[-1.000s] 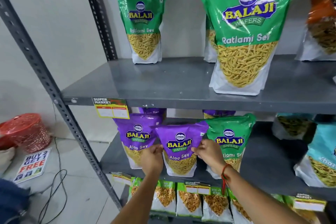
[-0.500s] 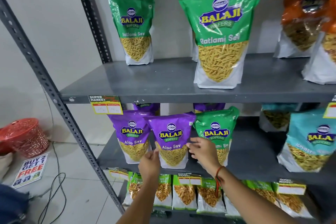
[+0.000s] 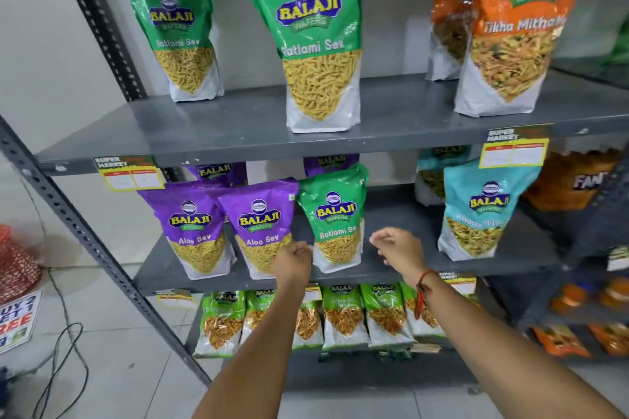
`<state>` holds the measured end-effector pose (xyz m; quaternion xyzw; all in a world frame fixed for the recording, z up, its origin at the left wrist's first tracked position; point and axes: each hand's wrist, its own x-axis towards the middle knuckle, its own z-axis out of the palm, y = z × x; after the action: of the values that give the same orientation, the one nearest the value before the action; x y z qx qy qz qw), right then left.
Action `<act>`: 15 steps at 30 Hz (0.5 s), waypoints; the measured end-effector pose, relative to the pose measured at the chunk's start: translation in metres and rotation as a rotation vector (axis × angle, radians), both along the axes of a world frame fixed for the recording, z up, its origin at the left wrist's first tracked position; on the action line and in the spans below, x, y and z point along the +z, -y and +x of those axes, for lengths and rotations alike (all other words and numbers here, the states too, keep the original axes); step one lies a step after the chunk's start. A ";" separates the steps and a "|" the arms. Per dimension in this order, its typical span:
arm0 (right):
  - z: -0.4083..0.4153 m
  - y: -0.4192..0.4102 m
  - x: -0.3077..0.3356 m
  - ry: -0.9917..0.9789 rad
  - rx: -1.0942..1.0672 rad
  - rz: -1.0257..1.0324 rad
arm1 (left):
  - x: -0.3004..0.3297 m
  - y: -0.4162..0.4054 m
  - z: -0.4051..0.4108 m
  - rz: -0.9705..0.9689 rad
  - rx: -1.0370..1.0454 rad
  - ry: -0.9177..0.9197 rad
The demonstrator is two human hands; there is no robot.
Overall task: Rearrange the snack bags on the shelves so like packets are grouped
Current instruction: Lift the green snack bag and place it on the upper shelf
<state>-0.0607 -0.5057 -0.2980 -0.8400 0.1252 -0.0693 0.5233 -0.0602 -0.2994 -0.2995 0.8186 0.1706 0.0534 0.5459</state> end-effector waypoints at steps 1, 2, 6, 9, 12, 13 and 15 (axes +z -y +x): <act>0.005 0.004 -0.002 -0.005 0.012 -0.022 | 0.001 0.003 0.006 0.000 -0.020 -0.025; 0.011 0.007 -0.005 -0.013 0.015 -0.030 | 0.001 0.006 0.013 0.002 -0.040 -0.053; 0.039 0.002 -0.013 -0.052 -0.002 -0.018 | -0.004 0.012 0.042 0.062 -0.075 -0.059; 0.061 -0.008 -0.018 -0.081 -0.018 0.009 | -0.015 0.013 0.052 0.074 0.005 0.106; 0.080 -0.014 -0.023 -0.053 -0.041 0.020 | -0.026 0.013 0.054 0.059 0.069 0.164; 0.084 -0.016 -0.025 -0.034 -0.043 0.023 | -0.029 0.013 0.056 0.071 0.079 0.163; 0.090 -0.019 -0.026 -0.003 -0.062 0.029 | -0.029 0.014 0.059 0.072 0.099 0.154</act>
<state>0.0293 -0.4863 -0.3238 -0.8281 0.1530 -0.0825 0.5330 -0.0013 -0.3136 -0.3290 0.8217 0.1665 0.1495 0.5242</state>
